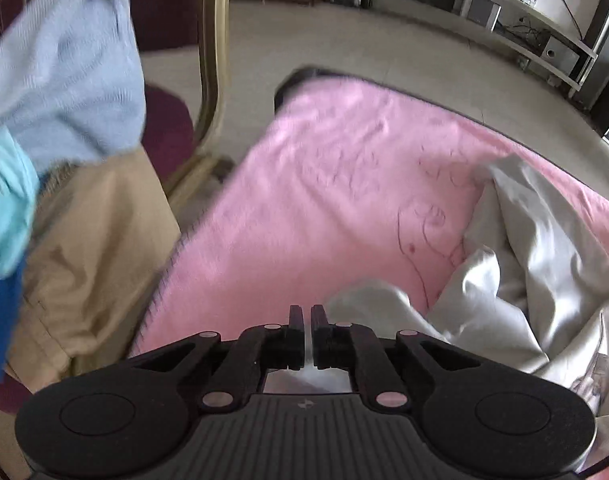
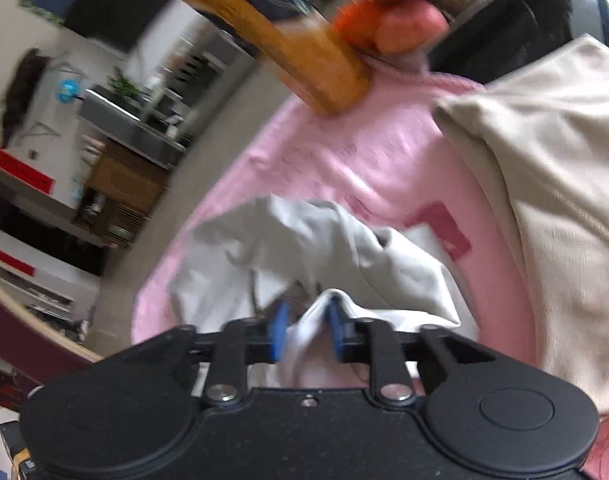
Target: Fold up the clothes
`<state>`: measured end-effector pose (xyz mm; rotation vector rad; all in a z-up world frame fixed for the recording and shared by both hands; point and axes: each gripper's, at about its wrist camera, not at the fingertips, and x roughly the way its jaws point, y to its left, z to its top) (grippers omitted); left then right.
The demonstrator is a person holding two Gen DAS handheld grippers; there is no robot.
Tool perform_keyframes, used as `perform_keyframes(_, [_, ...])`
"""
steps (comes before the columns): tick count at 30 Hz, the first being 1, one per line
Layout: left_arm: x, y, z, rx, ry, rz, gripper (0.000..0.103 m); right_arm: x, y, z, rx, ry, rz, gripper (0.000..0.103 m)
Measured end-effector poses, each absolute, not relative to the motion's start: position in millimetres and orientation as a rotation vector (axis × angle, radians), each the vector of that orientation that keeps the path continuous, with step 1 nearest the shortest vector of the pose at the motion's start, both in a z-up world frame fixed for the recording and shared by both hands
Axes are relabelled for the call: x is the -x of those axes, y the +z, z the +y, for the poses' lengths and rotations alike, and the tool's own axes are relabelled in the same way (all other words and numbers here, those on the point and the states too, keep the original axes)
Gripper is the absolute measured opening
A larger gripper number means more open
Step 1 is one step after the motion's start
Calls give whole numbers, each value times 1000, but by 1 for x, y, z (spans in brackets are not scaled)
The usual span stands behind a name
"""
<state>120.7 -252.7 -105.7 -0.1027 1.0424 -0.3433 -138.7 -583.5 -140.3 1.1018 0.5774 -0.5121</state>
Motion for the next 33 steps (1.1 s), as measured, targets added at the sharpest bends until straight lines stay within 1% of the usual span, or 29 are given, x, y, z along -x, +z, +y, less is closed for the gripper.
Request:
perform_keyframes(1, [-120,-106,-249,121,-350,1051,11,143,-140,-582,-1114,-506,577,24])
perform_keyframes(3, [-117,-107,-242,159,-365,1068,18,150,-139,-580,-1137,-494,578,27])
perform_keyframes(4, [-116,-108,-238,178,-372,1077,19,154,-138,-579,-1149,-488,578,33])
perform_keyframes(5, [-115,-108,-235,197,-379,1085,19,158,-137,-578,-1160,-482,578,35])
perform_keyframes(7, [-112,-109,-227,240,-395,1102,19,167,-139,-577,-1209,-454,565,36])
perform_keyframes(12, [-90,-101,-215,466,-467,1135,20,175,-142,-577,-1279,-409,519,36])
perform_keyframes(16, [-81,-99,-214,491,-439,1111,30,181,-140,-581,-1290,-411,482,36])
perform_keyframes(19, [-93,-111,-214,550,-421,1174,30,182,-141,-583,-1293,-405,487,36])
perform_keyframes(20, [-97,-114,-217,552,-414,1184,33,183,-142,-583,-1293,-398,488,36])
perform_keyframes(21, [-101,-116,-219,553,-407,1195,33,183,-142,-582,-1291,-392,490,36])
perform_keyframes(27, [-124,-127,-230,563,-361,1262,33,182,-143,-581,-1279,-384,506,38])
perform_keyframes(30, [-132,-131,-230,561,-323,1293,37,178,-142,-579,-1264,-371,518,41])
perform_keyframes(31, [-135,-134,-231,561,-316,1310,37,177,-142,-578,-1257,-365,521,43])
perform_keyframes(33, [-140,-139,-233,555,-304,1337,36,175,-141,-575,-1245,-356,528,44])
